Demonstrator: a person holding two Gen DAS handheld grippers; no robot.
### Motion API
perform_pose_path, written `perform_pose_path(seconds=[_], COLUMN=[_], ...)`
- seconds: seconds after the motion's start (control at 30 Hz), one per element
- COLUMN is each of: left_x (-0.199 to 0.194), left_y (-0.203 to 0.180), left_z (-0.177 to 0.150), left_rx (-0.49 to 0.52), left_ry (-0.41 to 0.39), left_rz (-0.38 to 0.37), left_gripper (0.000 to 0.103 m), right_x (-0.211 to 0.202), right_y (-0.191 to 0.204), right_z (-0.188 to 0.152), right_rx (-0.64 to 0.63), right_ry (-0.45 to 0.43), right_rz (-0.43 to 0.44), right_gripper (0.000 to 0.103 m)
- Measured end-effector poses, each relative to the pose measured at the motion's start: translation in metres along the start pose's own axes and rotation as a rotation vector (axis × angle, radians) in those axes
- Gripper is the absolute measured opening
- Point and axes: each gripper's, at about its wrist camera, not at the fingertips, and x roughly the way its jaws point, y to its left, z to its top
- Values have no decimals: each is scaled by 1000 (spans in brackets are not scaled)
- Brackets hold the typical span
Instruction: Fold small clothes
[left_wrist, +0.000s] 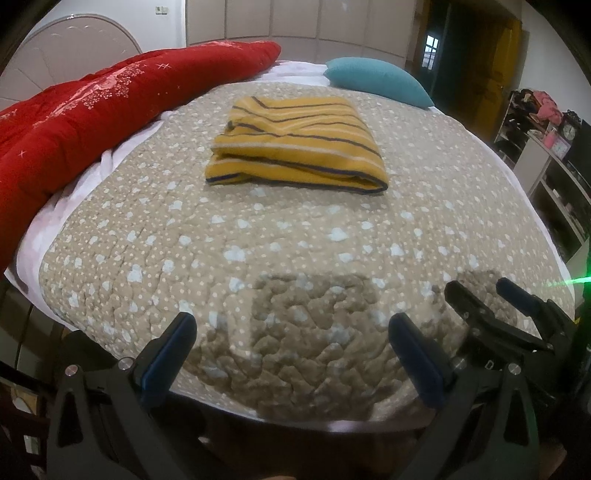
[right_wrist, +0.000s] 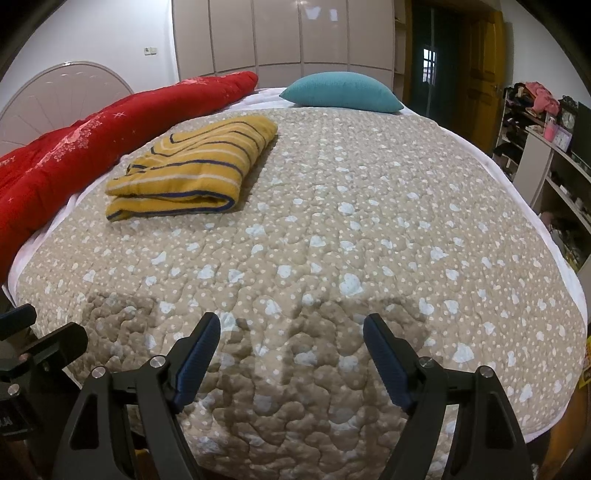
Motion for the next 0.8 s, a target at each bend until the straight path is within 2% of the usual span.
perform_pose_path(seconds=[0.8], left_x=[11], left_y=[3], left_z=[-6], left_rx=[-15], left_ry=[45], left_rz=[-40], left_gripper=[103], right_x=[2], right_y=[2], right_z=[-2], right_rx=[-12], right_ry=[5], right_rz=[-15], right_gripper=[85])
